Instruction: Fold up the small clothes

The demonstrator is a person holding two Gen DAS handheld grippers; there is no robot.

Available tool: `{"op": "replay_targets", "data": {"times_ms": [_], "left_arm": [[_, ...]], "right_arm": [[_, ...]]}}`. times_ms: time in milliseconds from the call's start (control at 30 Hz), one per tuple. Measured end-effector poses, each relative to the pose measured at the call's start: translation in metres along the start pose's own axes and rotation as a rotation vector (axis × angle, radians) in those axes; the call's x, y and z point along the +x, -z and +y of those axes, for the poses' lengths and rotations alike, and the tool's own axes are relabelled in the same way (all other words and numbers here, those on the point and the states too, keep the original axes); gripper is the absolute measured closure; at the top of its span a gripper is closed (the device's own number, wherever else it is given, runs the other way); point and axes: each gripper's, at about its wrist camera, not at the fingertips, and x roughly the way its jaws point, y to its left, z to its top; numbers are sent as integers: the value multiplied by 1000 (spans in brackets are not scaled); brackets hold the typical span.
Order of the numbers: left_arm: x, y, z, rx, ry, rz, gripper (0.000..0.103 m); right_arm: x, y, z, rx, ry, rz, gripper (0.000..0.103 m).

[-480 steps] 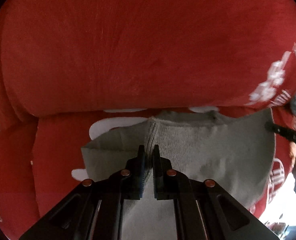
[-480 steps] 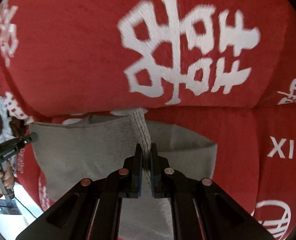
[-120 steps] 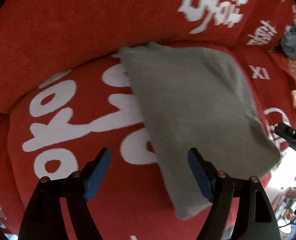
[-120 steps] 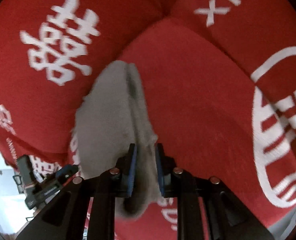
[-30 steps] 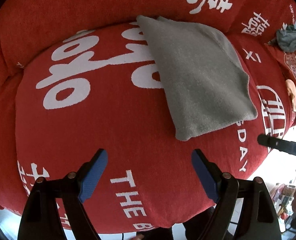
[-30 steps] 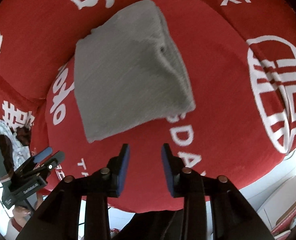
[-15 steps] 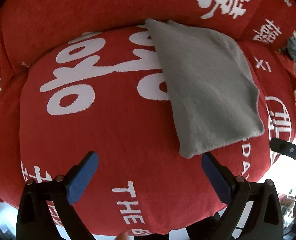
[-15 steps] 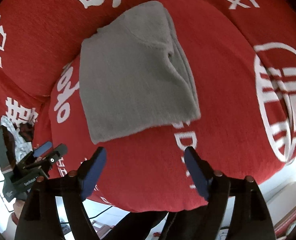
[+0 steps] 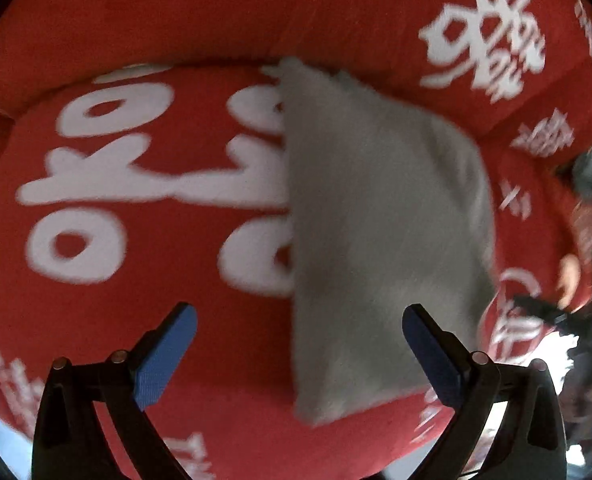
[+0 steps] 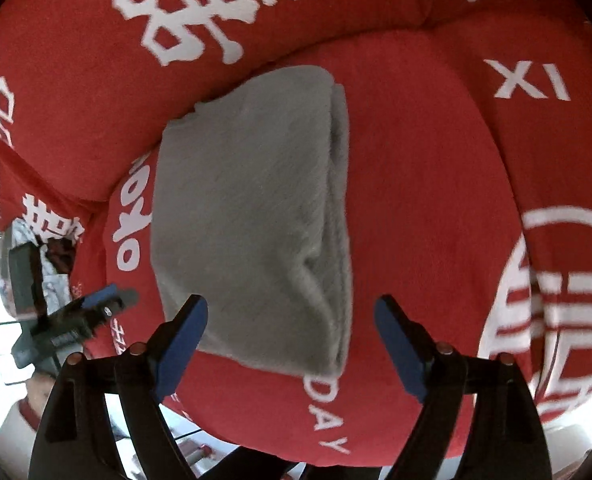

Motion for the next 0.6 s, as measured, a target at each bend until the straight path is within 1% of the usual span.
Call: {"op": "replay_targets", "data": {"times_ms": [100,167,267,333,433,467,500,533,567,600], "left_arm": [[22,-24,-4,9,86,34,0],[40,-35,-9,30,140,67,0],[64,-43,-13,25,207,122,0],[72,-43,-14,19,215,131,0],[73,-44,-19,22,209,115,3],[72,-45,-19,23,203,107,8],[71,-45,-19,24,185,99,19],[69,-46,-18,21,185,94,29],[66,-46,-16,9,202,84,37],[62,-45,-14,2,219,76,50]], "right_arm": [[16,-23,-20,26,-98,21,15],[29,-37,-31,35,-196,34,15],[52,-50,-39,36,-308,97,15],[65,-54,-39,31,-359,136,15],[76,-60,-31,0,-386,150,15],[79,-62,-29,-2,-397,147,15],[81,-64,-29,7,-409,144,15],[84,-66,-29,32,-422,139,16],[86,-66,-29,57,-419,136,21],[86,-64,-31,74,-411,135,46]]}}
